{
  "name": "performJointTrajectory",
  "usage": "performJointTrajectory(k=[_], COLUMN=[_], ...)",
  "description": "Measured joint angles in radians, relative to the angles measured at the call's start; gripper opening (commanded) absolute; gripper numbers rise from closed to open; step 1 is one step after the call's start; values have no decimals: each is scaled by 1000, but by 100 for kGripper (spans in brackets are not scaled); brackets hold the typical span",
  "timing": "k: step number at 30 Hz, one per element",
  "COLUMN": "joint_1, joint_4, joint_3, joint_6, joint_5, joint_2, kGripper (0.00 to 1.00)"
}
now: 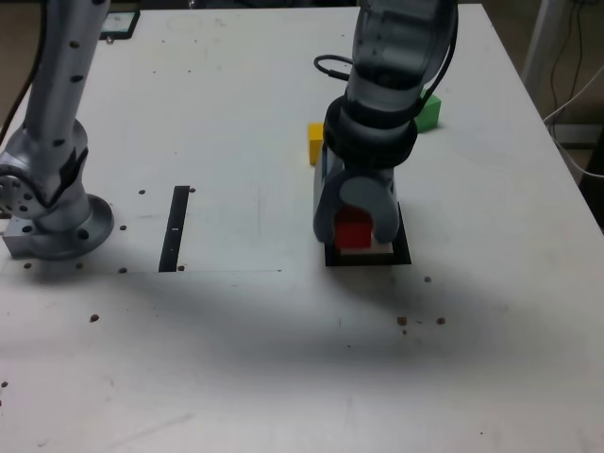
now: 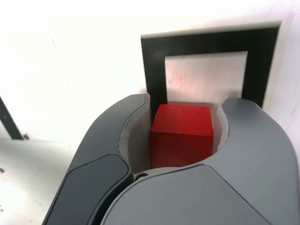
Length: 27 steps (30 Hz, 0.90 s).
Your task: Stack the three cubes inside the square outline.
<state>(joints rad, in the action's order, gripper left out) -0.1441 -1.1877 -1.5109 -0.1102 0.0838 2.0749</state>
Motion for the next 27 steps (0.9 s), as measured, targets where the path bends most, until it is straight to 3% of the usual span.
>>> performJointTrajectory(k=[27], joint_1=[53], joint_4=[41], joint_3=[-11], joint_6=[20], joint_5=[8], joint_2=[22], kGripper=[38])
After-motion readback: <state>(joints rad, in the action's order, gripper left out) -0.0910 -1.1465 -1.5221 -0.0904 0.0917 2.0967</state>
